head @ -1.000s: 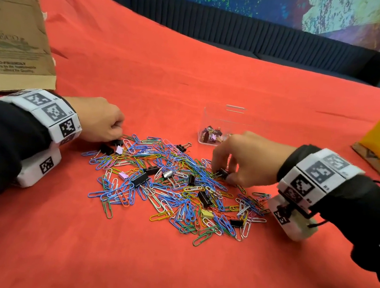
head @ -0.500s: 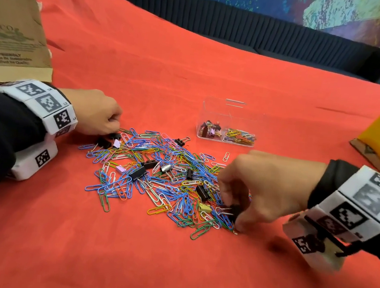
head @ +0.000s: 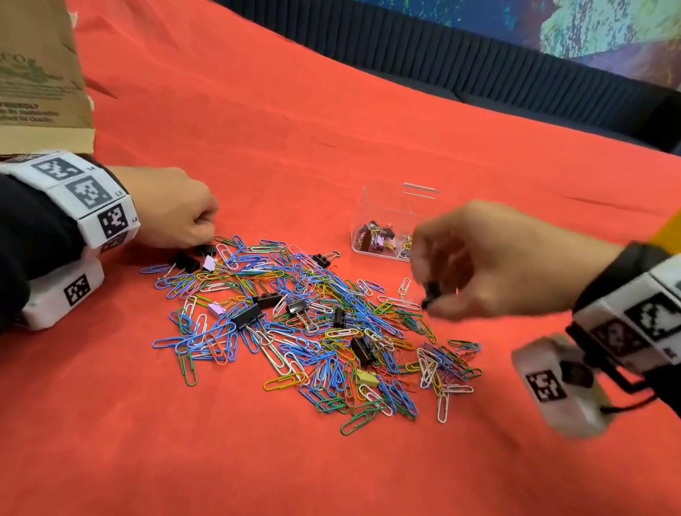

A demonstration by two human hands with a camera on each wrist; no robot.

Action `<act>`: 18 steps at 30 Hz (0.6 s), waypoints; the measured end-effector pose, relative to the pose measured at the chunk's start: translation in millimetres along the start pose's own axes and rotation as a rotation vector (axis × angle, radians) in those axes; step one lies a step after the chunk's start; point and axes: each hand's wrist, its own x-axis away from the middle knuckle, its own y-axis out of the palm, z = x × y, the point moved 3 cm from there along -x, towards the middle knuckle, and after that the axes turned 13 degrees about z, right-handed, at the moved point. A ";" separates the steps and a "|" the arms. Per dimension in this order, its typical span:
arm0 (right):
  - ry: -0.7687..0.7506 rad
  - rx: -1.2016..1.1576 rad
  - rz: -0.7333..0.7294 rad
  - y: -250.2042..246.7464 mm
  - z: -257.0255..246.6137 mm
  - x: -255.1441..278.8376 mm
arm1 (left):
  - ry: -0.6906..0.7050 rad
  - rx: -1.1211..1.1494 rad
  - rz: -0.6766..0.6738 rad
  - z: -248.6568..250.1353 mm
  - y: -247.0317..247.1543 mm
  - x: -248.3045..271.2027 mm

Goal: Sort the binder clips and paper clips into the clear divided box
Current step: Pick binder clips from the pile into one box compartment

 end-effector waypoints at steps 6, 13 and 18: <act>0.080 0.098 0.531 -22.9 17.6 -60.0 | -0.003 -0.013 -0.002 2.0 -1.0 0.6; 0.154 0.197 0.480 -2.7 30.2 -95.4 | -0.011 -0.015 0.000 3.4 -1.5 0.9; 0.144 0.140 0.520 -8.1 30.4 -85.2 | -0.011 -0.018 -0.002 3.0 -1.7 1.7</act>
